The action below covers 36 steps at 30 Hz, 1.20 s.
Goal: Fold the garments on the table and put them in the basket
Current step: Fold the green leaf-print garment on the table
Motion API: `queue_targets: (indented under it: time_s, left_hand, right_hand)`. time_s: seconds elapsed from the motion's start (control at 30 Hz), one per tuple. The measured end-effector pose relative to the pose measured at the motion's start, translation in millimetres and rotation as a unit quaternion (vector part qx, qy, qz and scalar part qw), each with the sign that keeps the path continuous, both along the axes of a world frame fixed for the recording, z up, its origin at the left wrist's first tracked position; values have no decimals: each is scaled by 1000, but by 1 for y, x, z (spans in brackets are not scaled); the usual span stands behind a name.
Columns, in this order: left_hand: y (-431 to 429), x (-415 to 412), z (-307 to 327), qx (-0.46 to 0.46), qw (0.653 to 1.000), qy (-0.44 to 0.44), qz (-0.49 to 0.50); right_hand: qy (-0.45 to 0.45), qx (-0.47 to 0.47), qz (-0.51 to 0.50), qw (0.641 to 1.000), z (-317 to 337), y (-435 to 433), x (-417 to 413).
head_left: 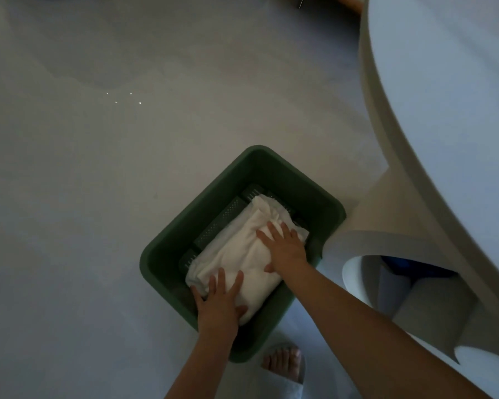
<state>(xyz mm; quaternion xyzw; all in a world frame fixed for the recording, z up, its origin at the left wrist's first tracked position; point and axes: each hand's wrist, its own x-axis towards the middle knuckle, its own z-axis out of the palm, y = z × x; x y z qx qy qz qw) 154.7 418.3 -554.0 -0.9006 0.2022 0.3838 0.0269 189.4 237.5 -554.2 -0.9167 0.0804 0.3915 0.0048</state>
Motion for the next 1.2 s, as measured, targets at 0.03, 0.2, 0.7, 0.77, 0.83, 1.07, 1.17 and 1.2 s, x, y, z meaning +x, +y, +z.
queue_targets:
  time_s: [0.03,0.2,0.7,0.77,0.83,1.07,1.17,1.2]
  left_hand:
    - [0,3,1,-3,1000,12,7]
    - [3,26,29,-87,991,56,84]
    - [-16,77,294,-98,994,-49,-8]
    - [-21,71,335,-104,993,-58,-23]
    - [-31,57,374,-115,989,-81,-36]
    - [-97,-22,453,-209,963,-143,-87]
    - [-141,-76,463,-247,949,-133,-145]
    - [-155,-94,463,-261,942,-126,-169]
  right_hand:
    - [7,-1,-2,1000,2,2,1]
    - [0,32,-26,999,26,6,2]
    - [-112,233,-202,945,309,32,-49]
    - [-132,230,-194,944,351,33,-66]
    - [-149,237,-205,938,389,29,-88]
    - [-275,182,-277,902,473,-24,-190]
    - [-300,149,-336,880,476,-55,-246]
    - [-306,133,-359,872,475,-67,-266]
